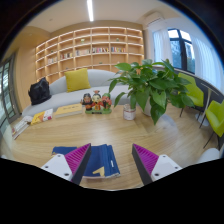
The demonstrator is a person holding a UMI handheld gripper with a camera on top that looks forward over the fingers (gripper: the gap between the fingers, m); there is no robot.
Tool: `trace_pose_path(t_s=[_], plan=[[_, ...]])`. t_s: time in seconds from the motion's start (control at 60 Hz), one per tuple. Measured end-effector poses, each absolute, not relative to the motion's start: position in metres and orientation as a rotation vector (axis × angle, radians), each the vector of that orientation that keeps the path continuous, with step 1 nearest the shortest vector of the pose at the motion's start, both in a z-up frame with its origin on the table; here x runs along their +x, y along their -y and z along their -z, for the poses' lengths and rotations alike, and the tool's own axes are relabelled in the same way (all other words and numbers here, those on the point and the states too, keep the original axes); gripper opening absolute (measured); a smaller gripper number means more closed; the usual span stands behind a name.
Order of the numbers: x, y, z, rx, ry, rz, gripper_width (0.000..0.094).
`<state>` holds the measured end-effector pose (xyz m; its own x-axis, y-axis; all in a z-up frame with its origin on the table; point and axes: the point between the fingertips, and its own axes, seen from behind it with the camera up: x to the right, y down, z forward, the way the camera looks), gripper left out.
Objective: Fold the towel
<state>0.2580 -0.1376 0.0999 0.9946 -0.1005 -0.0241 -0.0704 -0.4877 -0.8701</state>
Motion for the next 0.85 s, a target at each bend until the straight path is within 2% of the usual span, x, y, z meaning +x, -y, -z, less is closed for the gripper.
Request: trace_pose_path(t_s=[0.217,0.5,0.85], plan=[[0.227,0.208,-0.135,-2.088,-0.007,0.040,0.0848],[0.177,0.312,-0.150,-2.122,0.074,-0.005,0.0852],[0.169,0.352,-0.167,-2.096,0.104,0.001,0.0854]])
